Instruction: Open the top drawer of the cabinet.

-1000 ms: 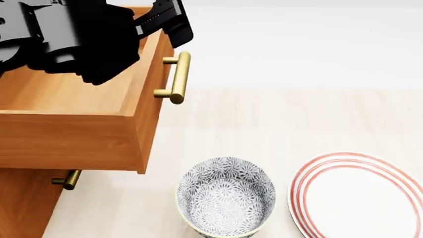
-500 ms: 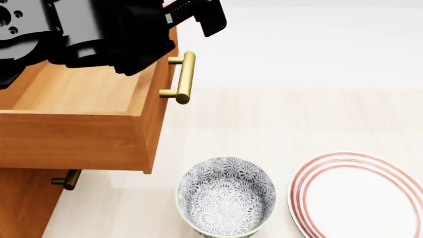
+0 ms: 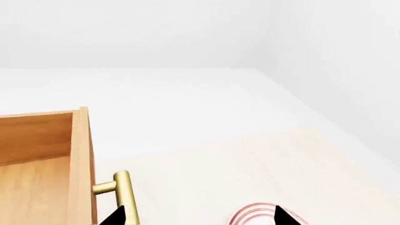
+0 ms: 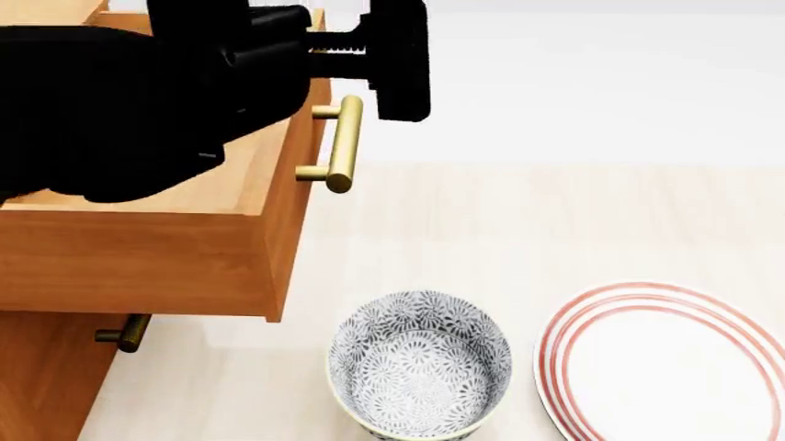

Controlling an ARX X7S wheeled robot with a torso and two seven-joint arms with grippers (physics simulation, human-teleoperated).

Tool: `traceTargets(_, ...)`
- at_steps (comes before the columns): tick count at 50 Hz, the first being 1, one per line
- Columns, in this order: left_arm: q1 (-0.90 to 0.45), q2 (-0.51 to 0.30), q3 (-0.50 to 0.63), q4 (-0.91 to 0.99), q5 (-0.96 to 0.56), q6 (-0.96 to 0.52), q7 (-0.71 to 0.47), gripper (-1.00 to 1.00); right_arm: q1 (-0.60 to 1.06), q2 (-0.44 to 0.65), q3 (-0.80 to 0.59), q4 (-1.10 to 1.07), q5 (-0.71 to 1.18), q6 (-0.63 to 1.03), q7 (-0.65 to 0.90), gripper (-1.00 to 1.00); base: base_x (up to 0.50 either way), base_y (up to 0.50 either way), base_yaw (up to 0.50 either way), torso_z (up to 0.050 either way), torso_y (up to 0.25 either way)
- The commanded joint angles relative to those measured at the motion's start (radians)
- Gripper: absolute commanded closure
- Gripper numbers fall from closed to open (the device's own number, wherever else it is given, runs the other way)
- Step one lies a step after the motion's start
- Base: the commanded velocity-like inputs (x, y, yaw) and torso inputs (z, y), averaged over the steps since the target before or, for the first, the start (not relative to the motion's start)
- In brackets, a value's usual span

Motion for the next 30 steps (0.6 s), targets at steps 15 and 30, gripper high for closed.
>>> traceTargets(15, 0.006, -0.137, 0.054, 0.56, 0.41, 0.143, -0.217, -1.0, -0.004, -0.011, 0.016, -0.015, -0.006, 0.011, -0.013, -1.0, 0.0, 0.0, 0.0, 0.0, 0.0)
traceTargets(30, 0.113, -0.184, 0.114, 0.75, 0.675, 0.212, -0.364, -1.0, 0.0, -0.017, 0.012, 0.009, -0.007, -0.003, -0.019, -1.0, 0.0, 0.0, 0.0, 0.0, 0.0)
